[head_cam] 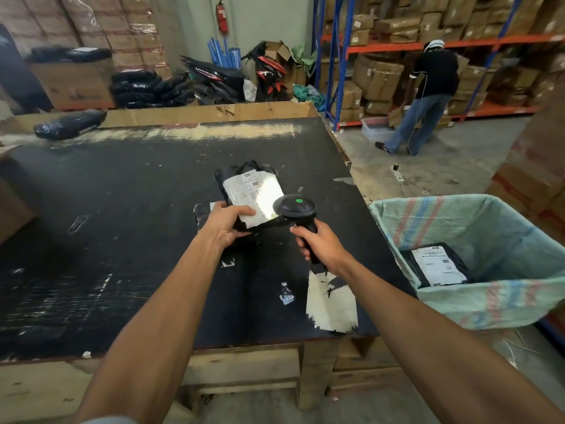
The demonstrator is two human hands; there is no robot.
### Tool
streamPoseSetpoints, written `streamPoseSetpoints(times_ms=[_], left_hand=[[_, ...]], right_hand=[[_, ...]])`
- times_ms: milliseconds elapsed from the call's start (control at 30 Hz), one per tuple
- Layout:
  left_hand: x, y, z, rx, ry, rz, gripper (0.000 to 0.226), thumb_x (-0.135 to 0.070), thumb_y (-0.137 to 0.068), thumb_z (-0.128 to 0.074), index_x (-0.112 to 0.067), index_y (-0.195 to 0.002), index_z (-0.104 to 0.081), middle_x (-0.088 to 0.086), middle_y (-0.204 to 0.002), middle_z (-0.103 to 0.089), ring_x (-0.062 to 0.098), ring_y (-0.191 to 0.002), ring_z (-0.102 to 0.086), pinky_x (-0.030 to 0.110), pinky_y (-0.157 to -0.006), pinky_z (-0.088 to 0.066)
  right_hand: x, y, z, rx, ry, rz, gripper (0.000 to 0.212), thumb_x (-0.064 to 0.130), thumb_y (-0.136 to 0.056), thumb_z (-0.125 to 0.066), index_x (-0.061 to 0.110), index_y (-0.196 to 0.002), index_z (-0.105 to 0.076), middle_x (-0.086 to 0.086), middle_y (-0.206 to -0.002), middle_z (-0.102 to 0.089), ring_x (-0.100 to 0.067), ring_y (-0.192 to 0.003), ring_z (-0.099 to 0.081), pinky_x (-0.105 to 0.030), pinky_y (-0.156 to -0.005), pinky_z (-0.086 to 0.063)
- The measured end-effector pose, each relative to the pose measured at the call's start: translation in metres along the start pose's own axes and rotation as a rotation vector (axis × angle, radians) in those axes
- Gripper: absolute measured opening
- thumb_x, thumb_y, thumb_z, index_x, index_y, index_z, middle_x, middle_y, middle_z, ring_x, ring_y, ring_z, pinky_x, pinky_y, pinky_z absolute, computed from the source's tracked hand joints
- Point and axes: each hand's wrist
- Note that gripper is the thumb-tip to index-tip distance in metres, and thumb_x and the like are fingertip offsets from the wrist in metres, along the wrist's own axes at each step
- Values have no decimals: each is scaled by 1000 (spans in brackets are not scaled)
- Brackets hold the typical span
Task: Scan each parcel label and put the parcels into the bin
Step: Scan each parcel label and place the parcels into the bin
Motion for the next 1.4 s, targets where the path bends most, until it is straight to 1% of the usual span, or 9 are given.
streamPoseSetpoints(times_ms=[167,467,633,833,967,1100,1233,1333,1400], left_hand=[[-2,-1,-18,55,39,-107,61,18,-75,-71,-13,-119,-42,6,-106,-67,25,-90,-69,41,-54,-60],[1,-11,-34,101,123,-139,67,18,-75,-71,-12,-126,-39,8,-118,-64,29,-101,-68,47,-63,-62],[-2,-8,-46,62,177,-112,63,4,-77,-78,-9,-127,-41,8,-113,-64,26,-98,-68,47,-60,-63],[4,2,-58,166,224,1,52,-10,-82,-75,-9,-131,-58,16,-123,-71,30,-105,-71,46,-65,-63],[18,14,-79,232,245,56,50,-15,-85,-71,-11,-133,-58,16,-124,-71,30,-110,-69,47,-76,-62],[33,24,-109,301,236,87,47,-15,-88,-67,-9,-133,-58,17,-124,-71,31,-111,-69,48,-79,-62],[45,32,-153,382,130,91,42,-18,-90,-65,-9,-130,-62,16,-120,-73,30,-110,-70,48,-84,-60],[56,30,-193,438,-23,112,33,-21,-90,-66,-11,-121,-67,13,-112,-77,27,-103,-73,44,-79,-63],[66,27,-219,477,-119,150,26,-23,-89,-68,-13,-113,-69,11,-108,-79,26,-102,-74,45,-78,-63]], right_hand=[[-8,8,14,-13,-40,6,17,29,-86,-67,15,-89,-57,1,-61,-53,-14,-47,-44,-28,-47,-38],[-2,7,37,-79,-89,13,18,29,-84,-69,16,-89,-57,1,-61,-53,-15,-46,-43,-27,-46,-38],[-10,6,49,-209,-49,-226,25,21,-92,-65,21,-105,-44,-1,-71,-56,-12,-49,-48,-28,-46,-42],[-25,10,51,-148,-122,-420,15,0,-88,-60,9,-95,-50,-10,-72,-60,-13,-49,-49,-24,-44,-42],[-32,9,50,-114,-283,-417,21,14,-96,-66,6,-111,-53,-16,-87,-66,-15,-58,-56,-28,-54,-50],[-26,12,81,-127,-151,-464,37,48,-99,-55,12,-98,-64,-10,-90,-69,-16,-71,-66,-25,-61,-58],[-37,11,135,-279,-572,-472,53,36,-110,-30,-5,-129,-58,-21,-105,-69,-29,-92,-69,-37,-86,-58],[-38,10,178,-293,-962,-352,54,47,-105,-41,3,-130,-60,-23,-104,-74,-36,-89,-74,-44,-70,-64],[-40,7,205,-190,-1094,-293,68,60,-99,-45,1,-125,-67,-24,-107,-75,-36,-89,-77,-45,-66,-63]])
Point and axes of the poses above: each hand's wrist, its own y-axis away from the middle knuckle, its own z-axis out of the back of the hand, x = y × z
